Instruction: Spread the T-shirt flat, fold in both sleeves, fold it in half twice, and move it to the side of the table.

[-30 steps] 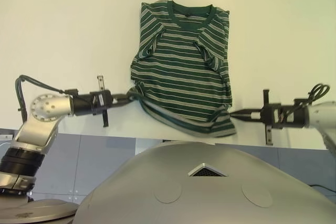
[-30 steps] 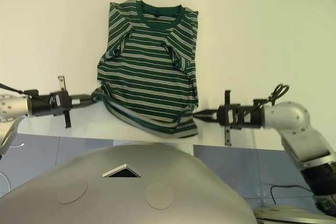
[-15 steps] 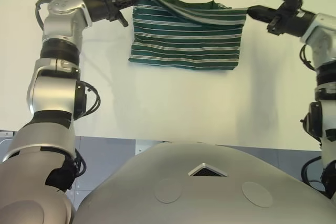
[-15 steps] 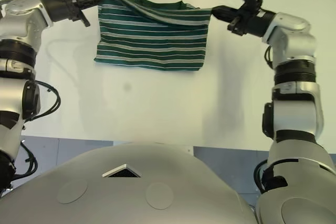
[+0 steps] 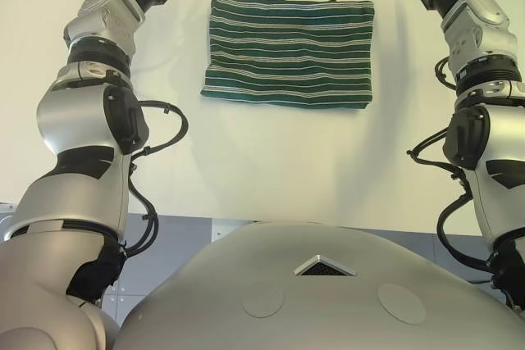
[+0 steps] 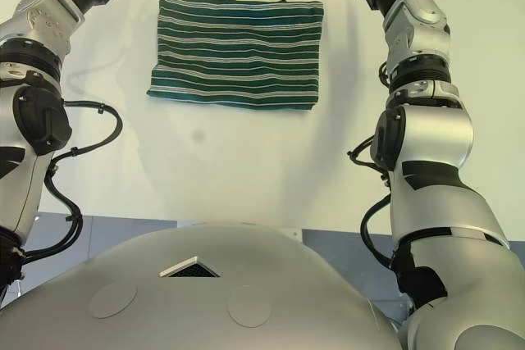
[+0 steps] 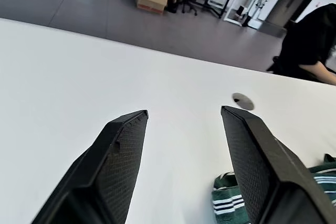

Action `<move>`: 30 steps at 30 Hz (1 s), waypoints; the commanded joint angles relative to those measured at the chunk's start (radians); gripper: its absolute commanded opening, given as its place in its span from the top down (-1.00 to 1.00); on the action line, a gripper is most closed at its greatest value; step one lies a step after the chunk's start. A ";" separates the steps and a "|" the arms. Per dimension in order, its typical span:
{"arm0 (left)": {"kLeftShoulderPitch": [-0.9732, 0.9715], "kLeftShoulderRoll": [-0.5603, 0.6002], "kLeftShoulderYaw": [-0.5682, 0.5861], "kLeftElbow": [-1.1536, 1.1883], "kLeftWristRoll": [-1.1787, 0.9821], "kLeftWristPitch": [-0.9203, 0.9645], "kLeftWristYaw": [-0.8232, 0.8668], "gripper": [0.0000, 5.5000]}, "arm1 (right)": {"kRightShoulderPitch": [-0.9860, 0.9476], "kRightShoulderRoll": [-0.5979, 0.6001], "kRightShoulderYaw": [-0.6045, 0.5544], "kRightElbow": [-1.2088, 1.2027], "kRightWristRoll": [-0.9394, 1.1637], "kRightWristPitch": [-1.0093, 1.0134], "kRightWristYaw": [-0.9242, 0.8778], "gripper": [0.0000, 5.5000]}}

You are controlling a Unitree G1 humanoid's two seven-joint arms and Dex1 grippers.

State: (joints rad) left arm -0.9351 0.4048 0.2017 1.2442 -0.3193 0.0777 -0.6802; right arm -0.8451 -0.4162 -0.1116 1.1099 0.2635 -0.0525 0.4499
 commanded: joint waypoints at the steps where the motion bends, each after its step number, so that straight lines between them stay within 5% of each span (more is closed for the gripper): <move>1: 0.105 0.021 -0.038 -0.138 0.043 -0.049 -0.119 -0.02 | 0.204 0.057 0.094 -0.407 -0.016 0.012 0.111 0.10; 6: 0.294 0.039 -0.065 -0.431 0.063 -0.040 -0.119 -0.02 | 0.457 0.127 0.355 -0.898 -0.120 0.163 0.142 0.10; 10: 0.428 0.045 -0.104 -0.702 0.086 0.016 -0.089 -0.02 | 0.632 -0.030 0.575 -1.095 -0.314 0.253 0.259 0.10; 14: 0.544 0.058 -0.045 -0.956 0.037 0.119 -0.021 -0.02 | 0.750 -0.268 0.514 -1.129 -0.391 0.250 0.316 0.10; 19: 0.620 0.062 -0.018 -1.121 0.008 0.211 0.029 -0.02 | 0.679 -0.488 0.235 -0.950 -0.310 0.119 0.345 0.10; 23: 0.618 0.059 -0.107 -1.150 0.066 0.172 0.005 -0.02 | 0.489 -0.260 0.249 -0.876 -0.272 0.112 0.272 0.10; 27: 0.617 0.089 -0.267 -1.133 0.186 0.018 -0.093 -0.02 | 0.510 0.013 0.466 -0.697 -0.411 0.142 0.170 0.10; 30: 0.664 0.149 -0.348 -1.159 0.245 -0.101 -0.192 -0.02 | 0.537 0.096 0.568 -0.655 -0.462 0.061 0.168 0.10</move>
State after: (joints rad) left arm -0.3030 0.5036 -0.1087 0.1063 -0.1083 0.0358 -0.8162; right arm -0.3799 -0.3568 0.3658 0.4119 -0.1497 0.0227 0.5814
